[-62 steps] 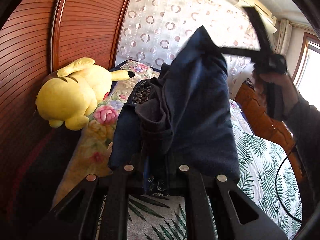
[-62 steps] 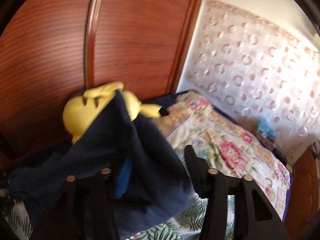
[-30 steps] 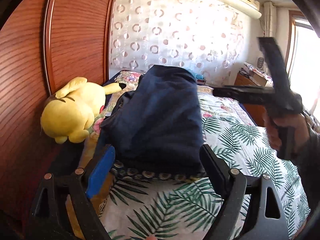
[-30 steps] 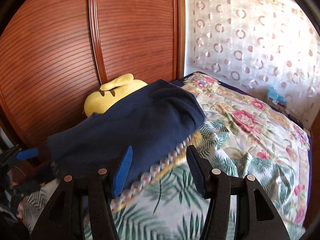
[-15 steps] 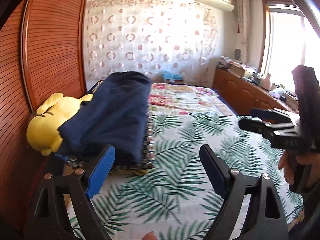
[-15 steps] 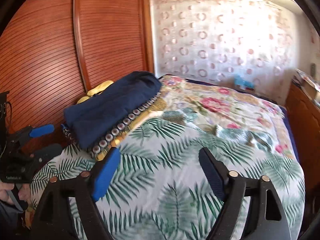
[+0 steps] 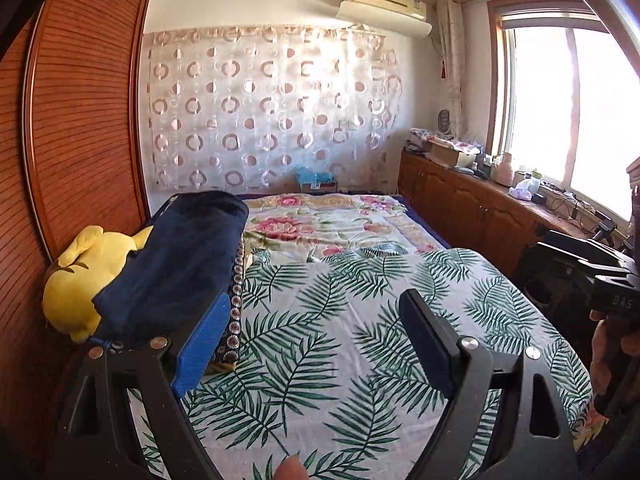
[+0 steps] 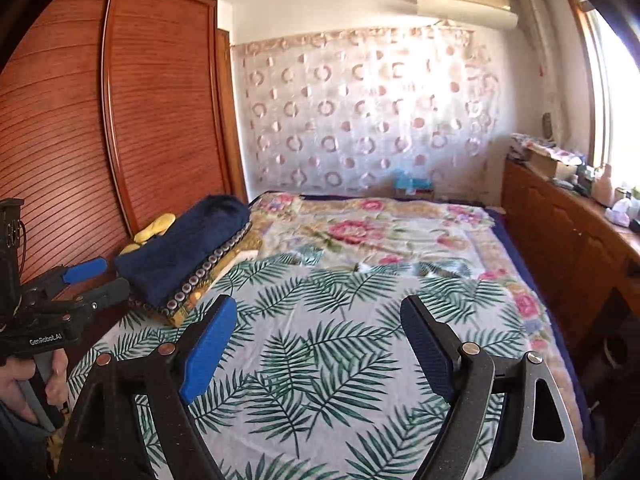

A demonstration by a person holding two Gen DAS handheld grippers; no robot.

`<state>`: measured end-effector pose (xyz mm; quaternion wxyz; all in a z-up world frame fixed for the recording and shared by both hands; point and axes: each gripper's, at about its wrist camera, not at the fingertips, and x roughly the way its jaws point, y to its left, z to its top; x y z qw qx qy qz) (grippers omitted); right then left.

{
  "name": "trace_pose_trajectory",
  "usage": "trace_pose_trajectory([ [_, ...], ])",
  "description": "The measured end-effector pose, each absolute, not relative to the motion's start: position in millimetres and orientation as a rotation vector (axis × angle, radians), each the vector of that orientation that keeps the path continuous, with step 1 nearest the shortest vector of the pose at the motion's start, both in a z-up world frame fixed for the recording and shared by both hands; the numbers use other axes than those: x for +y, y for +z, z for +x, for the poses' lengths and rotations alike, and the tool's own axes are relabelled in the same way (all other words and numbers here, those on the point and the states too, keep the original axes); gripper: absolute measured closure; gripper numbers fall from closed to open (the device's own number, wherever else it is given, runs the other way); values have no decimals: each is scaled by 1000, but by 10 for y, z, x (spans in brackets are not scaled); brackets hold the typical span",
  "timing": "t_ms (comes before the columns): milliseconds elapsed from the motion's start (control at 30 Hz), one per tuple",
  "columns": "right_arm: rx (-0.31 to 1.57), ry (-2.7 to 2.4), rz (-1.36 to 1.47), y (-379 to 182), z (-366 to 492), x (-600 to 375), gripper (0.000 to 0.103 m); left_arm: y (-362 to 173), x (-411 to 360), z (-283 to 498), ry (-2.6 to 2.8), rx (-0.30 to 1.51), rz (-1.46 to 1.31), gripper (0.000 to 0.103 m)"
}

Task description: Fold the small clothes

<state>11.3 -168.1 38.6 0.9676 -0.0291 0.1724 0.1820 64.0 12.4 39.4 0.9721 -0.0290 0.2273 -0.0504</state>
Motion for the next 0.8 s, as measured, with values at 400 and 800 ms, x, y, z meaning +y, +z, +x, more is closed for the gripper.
trace_pose_trajectory([
  [400,242,303,-31,390,-432,-1667,11,734,14,465,-99,408,-57,16],
  [800,256,294,-26,327,-301,-1719,11,679,-12,481,-91,423,-52,16],
])
